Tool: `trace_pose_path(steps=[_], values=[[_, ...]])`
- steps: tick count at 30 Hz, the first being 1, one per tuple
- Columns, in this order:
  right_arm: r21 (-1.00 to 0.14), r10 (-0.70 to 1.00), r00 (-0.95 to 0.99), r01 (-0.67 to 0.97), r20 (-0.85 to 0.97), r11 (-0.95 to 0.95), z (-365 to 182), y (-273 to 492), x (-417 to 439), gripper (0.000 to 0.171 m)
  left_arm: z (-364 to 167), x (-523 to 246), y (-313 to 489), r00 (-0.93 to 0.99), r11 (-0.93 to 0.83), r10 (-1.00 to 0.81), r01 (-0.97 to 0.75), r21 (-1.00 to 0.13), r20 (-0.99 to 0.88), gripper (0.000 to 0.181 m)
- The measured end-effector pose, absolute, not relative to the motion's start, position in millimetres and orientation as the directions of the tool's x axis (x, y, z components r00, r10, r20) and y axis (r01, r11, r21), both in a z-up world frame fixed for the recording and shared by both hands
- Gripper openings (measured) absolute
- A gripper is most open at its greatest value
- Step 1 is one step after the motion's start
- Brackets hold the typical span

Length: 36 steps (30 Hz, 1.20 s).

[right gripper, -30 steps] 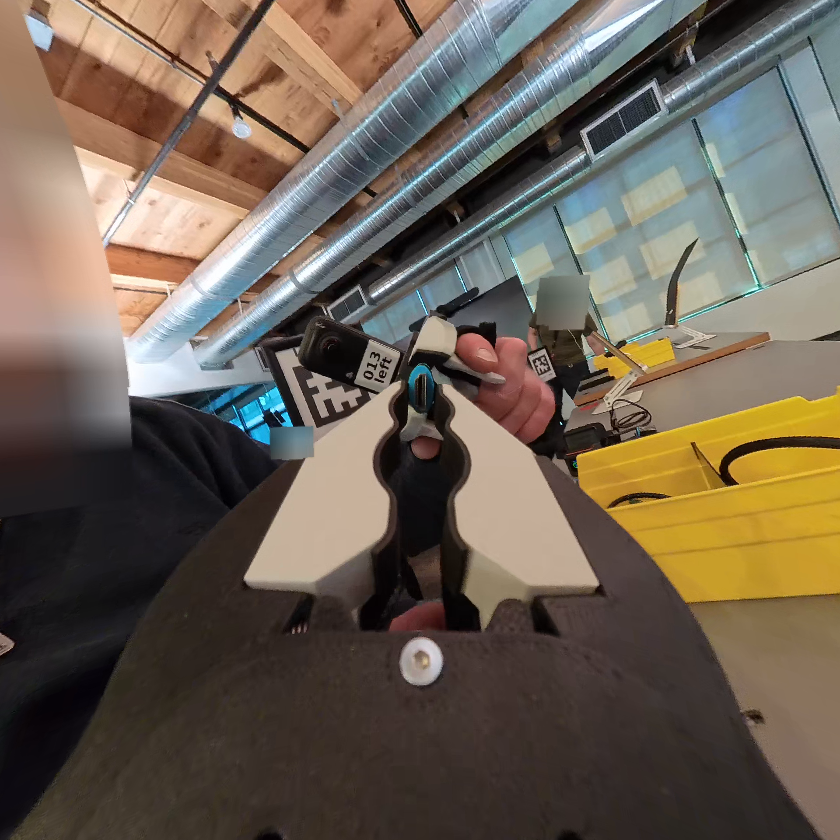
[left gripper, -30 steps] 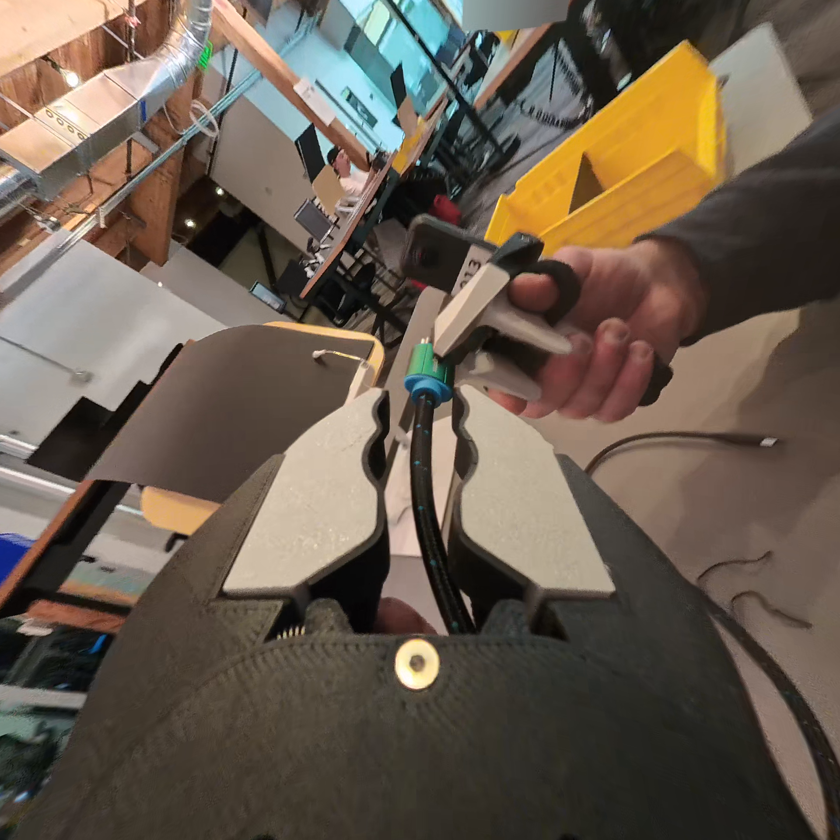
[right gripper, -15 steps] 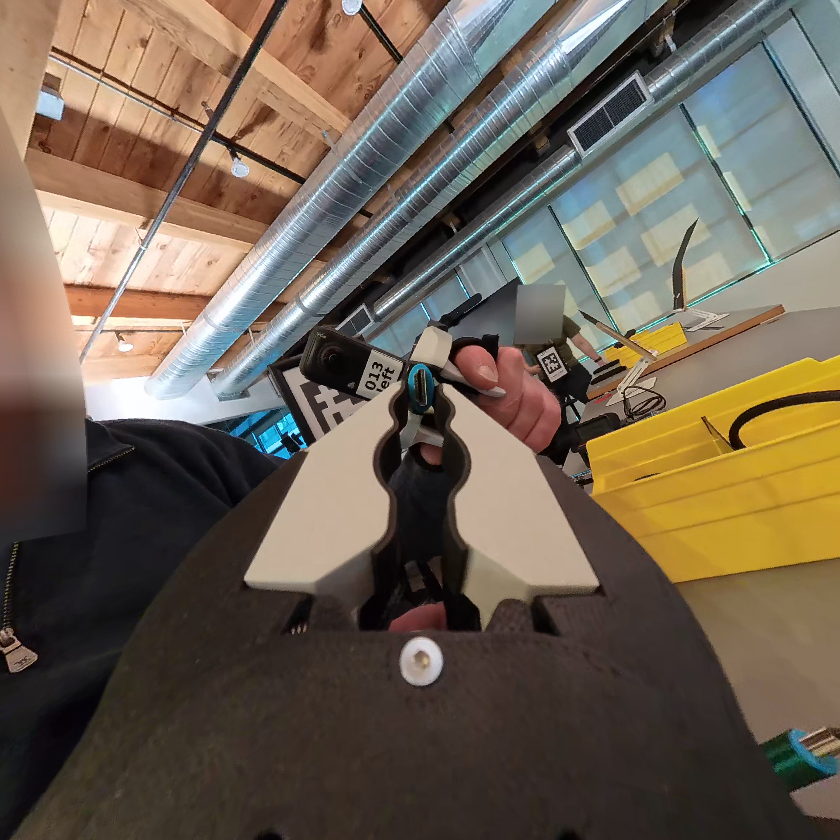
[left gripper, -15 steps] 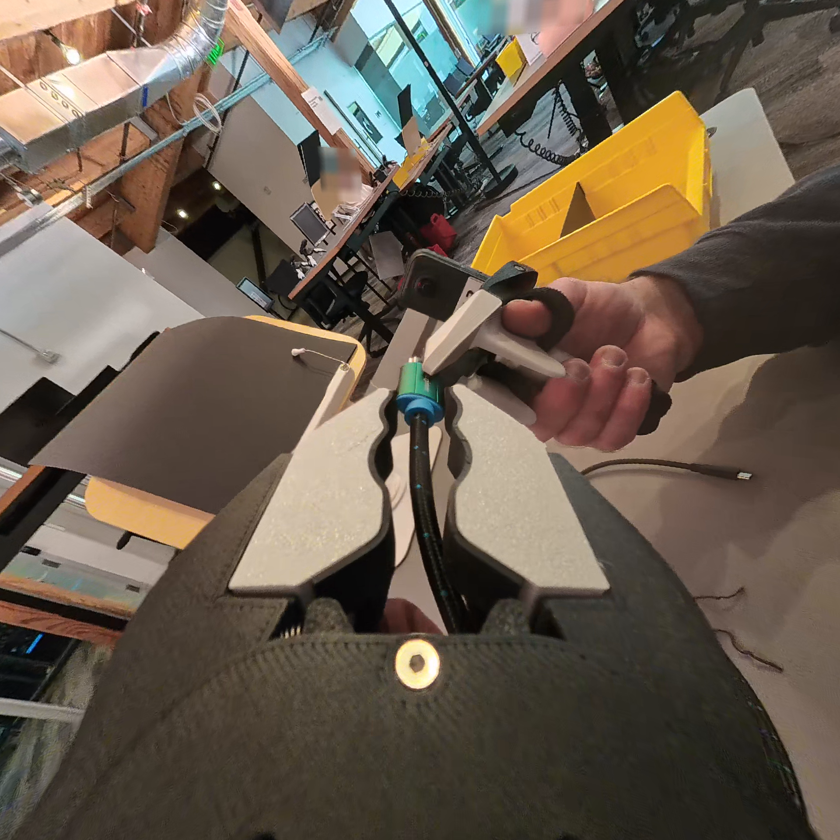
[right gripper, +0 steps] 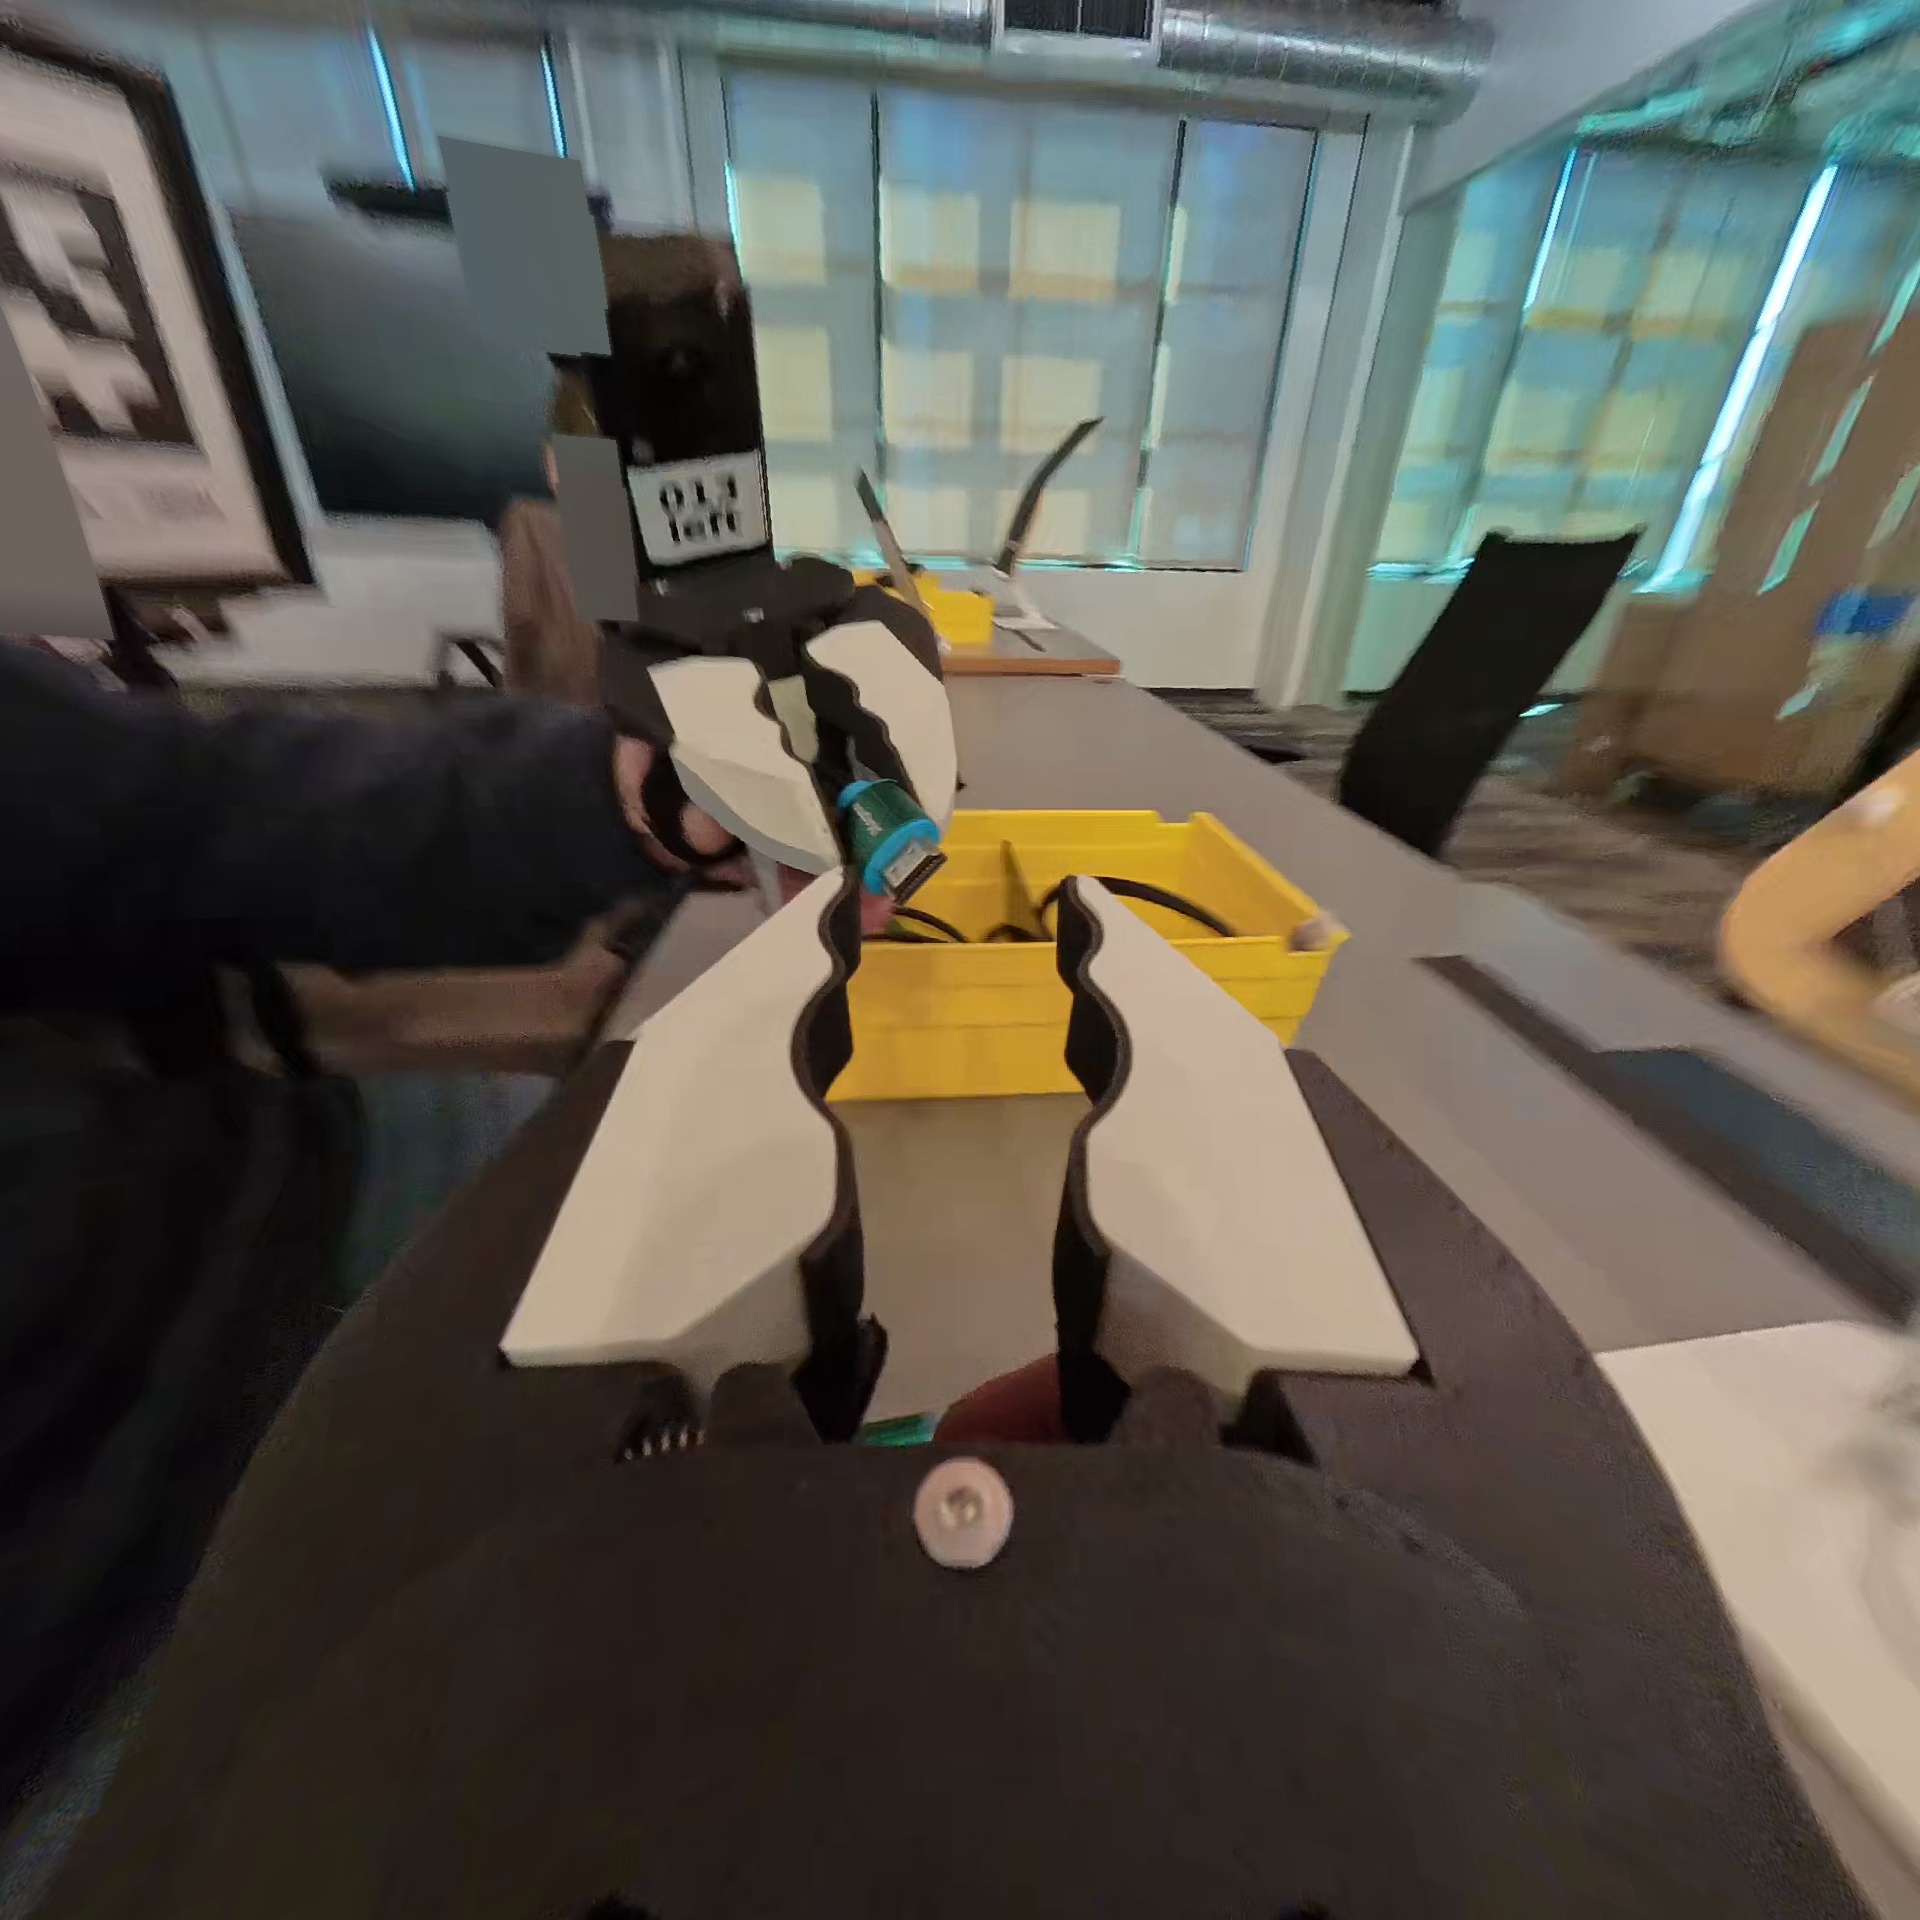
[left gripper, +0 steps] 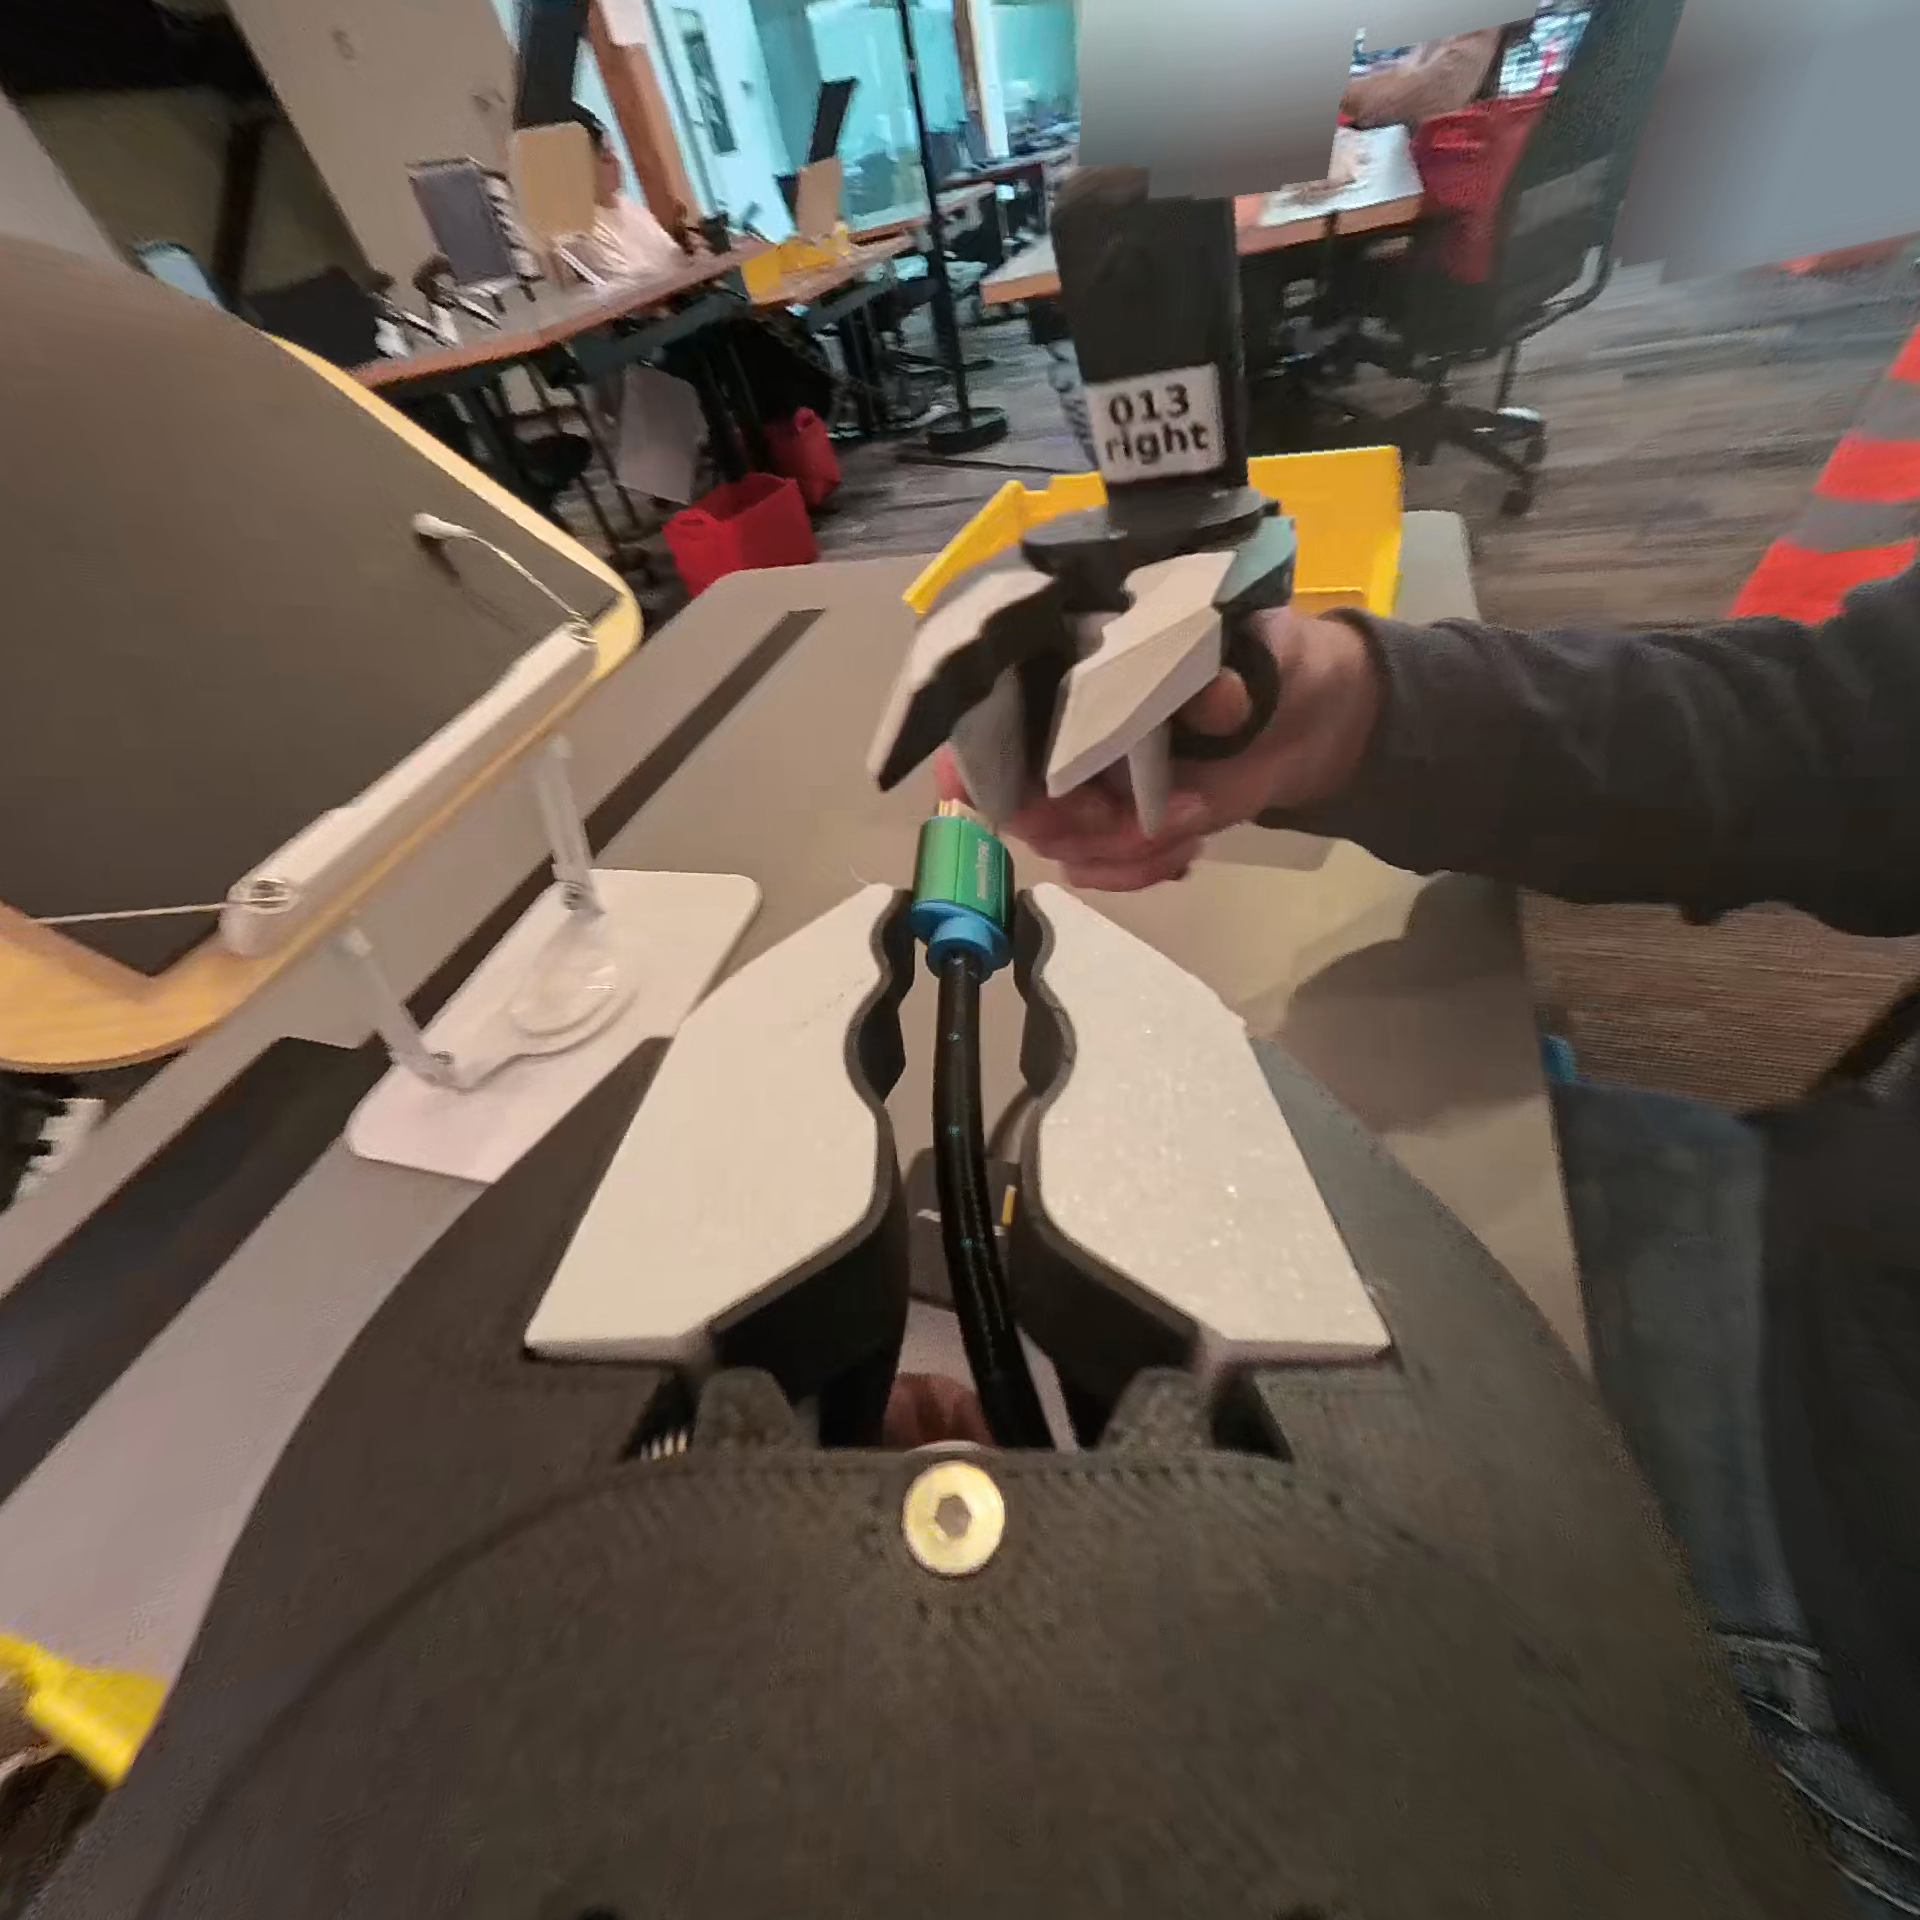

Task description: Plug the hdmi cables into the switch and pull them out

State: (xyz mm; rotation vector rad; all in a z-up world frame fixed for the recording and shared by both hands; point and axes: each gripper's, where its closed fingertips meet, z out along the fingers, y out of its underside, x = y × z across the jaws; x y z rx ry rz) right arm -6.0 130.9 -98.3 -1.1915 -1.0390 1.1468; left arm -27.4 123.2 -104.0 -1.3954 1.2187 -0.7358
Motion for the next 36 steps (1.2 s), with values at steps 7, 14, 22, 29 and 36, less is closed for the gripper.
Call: trace_pose_path(steps=[7, 14, 22, 29, 36], values=[[-0.746, 0.713, 0.224, 0.245, 0.664, 0.619, -107, 120, -16, 0.027, -111, -23, 114, 0.213, 0.002, -0.975, -0.25, -0.968, -0.057, 0.017], [-0.708, 0.711, 0.149, 0.355, 0.687, 0.61, -117, 118, -17, 0.012, -119, -21, 111, 0.183, -0.054, -0.983, -0.262, -0.964, 0.006, 0.018], [-0.956, 0.937, 0.189, 0.06, 0.293, 0.286, -107, 123, -7, 0.011, -110, -22, 115, 0.234, 0.06, -0.964, -0.287, -0.956, -0.13, 0.035], [-0.987, 0.987, 0.143, -0.132, 0.069, 0.088, -109, 125, -5, 0.0, -115, -14, 121, 0.303, 0.093, -0.939, -0.242, -0.966, -0.166, 0.028], [-0.995, 0.982, 0.181, -0.071, 0.06, 0.074, -128, 137, -10, 0.0, -149, -9, 126, 0.317, 0.007, -0.943, -0.279, -0.96, -0.099, 0.016]])
